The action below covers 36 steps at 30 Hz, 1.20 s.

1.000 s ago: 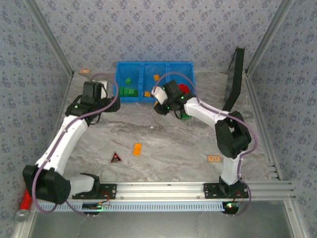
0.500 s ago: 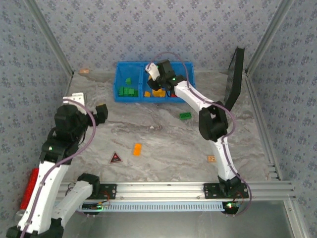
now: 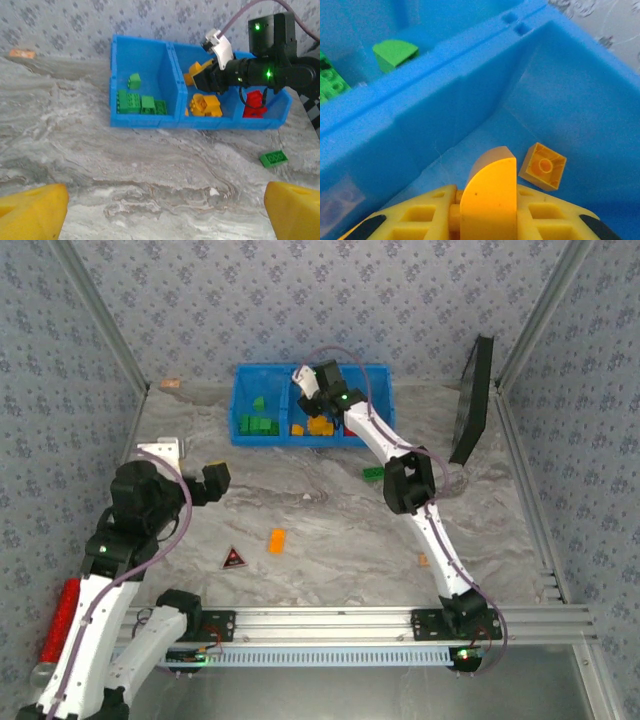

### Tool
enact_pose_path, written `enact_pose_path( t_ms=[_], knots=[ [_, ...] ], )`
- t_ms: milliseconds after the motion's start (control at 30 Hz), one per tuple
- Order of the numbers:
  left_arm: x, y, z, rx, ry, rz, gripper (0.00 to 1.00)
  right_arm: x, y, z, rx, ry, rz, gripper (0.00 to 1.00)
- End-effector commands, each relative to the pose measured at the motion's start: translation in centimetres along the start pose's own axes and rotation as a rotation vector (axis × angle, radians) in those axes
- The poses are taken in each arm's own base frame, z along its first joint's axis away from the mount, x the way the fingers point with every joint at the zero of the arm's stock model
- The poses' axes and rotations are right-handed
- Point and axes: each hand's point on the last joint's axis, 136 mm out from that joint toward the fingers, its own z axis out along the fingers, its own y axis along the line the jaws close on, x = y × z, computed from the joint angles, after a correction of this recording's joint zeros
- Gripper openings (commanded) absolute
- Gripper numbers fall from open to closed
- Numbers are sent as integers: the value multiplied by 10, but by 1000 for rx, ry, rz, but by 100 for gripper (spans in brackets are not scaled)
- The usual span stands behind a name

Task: Sort the legos into containers by color
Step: Place the lego in the container, then pick up the lego from the center of the table.

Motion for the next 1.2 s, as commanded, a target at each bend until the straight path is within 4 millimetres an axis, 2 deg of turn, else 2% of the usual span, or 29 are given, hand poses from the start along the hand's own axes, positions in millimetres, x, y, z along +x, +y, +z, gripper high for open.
enact_pose_path(
  t_ms=[0, 133, 300, 467, 600, 667, 867, 1000, 1100, 1167],
  knots=[
    [3, -17, 5, 84, 47, -12, 100, 5, -4, 5, 24, 16, -44, 33],
    [8, -31, 16, 123, 94, 3, 100, 3, -6, 2, 26, 19, -50, 41],
    [22, -56, 36, 188, 177, 81, 96, -25, -7, -20, 37, -28, -92, 56],
    [53, -98, 70, 298, 276, 262, 97, -63, -5, -56, 46, -89, -168, 61],
    [69, -142, 96, 404, 325, 424, 94, -83, -16, -86, 57, -123, -163, 63],
    [77, -165, 110, 460, 339, 519, 94, -92, -23, -106, 62, -134, -153, 63],
    [109, -213, 164, 581, 374, 708, 94, -111, -51, -177, 104, -163, -80, 67],
    [137, -236, 207, 621, 417, 765, 94, -109, -74, -232, 124, -163, 28, 70],
    [155, -252, 238, 639, 440, 785, 93, -98, -90, -274, 148, -167, 123, 72],
    [165, -262, 257, 648, 453, 794, 92, -87, -93, -299, 152, -170, 178, 74]
  ],
)
